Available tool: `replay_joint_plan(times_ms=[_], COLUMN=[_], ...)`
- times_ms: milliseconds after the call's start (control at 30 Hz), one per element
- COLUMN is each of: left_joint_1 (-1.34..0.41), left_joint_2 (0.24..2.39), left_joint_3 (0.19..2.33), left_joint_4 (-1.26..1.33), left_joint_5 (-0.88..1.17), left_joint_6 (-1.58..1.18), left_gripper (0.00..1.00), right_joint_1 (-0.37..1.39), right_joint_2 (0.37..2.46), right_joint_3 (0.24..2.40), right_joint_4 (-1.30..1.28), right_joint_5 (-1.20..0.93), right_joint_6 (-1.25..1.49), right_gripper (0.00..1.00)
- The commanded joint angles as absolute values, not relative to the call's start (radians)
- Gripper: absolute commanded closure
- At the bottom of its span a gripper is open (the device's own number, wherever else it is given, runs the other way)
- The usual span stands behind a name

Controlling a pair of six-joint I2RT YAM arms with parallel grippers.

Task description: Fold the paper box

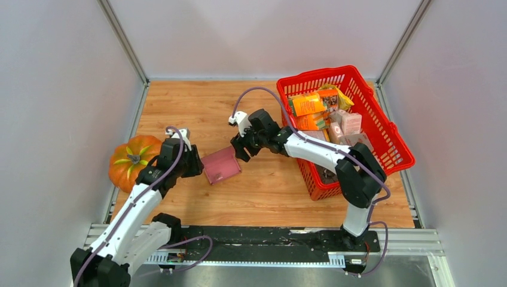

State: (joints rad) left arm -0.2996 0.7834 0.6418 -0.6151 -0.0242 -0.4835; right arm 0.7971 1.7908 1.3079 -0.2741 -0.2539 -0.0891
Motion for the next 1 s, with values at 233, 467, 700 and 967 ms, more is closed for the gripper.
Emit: replay_joint_plan(times_ms=[233, 467, 700, 967], left_joint_1=[-0.310, -0.314, -0.314, -0.314], left_joint_2=[0.943, 1.040, 1.049, 1.072], left_joint_3=[0.625, 0.626, 0.620, 0.620], left_joint_4=[-0.401, -0.324, -0.308, -0.298], left_joint_5=[-0.014, -0.049, -0.022, -0.034], left_joint_6=[-0.308, -0.272, -0.239, -0.268], left_gripper=[0.49, 0.48, 0.53, 0.74], right_joint_1=[0.795, 0.784, 0.784, 0.785], right_joint_2=[1.896, 1.934, 1.945, 1.931], right_joint_3=[1.385, 1.397, 1.405, 1.376], right_joint_4=[-0.130, -0.090, -0.084, -0.048], right_joint_5=[-0.310, -0.385, -0.414, -0.405], right_joint_6=[-0.238, -0.216, -0.215, -0.164], right_gripper=[0.43, 0.50, 0.63, 0.94])
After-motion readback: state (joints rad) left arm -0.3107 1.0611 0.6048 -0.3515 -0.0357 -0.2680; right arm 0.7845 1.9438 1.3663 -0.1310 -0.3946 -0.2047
